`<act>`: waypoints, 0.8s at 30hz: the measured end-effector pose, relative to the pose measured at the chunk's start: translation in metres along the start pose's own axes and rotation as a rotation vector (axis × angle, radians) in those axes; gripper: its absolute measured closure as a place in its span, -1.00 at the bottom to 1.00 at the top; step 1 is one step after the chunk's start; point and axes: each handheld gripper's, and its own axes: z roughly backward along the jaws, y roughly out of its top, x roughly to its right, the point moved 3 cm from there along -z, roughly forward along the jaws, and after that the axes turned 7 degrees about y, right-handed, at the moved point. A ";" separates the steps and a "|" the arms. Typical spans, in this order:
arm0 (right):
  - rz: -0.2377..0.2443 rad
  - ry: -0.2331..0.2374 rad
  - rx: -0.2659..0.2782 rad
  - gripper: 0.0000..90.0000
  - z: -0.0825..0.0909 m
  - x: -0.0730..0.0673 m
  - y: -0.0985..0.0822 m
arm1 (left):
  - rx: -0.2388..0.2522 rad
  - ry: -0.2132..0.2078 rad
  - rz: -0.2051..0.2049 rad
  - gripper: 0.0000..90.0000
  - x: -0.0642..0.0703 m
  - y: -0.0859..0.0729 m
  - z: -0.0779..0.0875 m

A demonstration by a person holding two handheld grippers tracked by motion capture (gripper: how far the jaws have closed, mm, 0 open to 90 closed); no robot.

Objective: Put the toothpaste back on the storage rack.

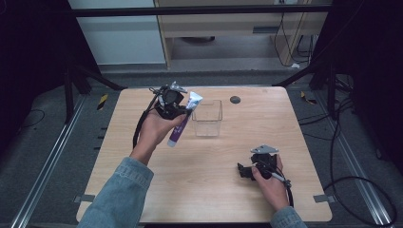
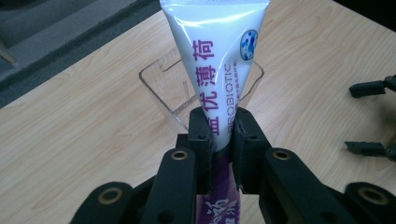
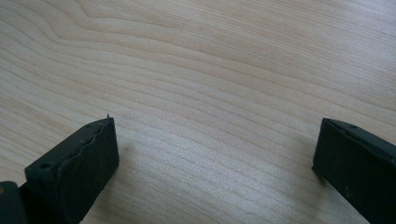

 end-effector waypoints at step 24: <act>0.001 -0.001 -0.001 -0.99 0.000 0.000 0.000 | 0.078 0.020 -0.003 0.76 0.005 0.047 -0.013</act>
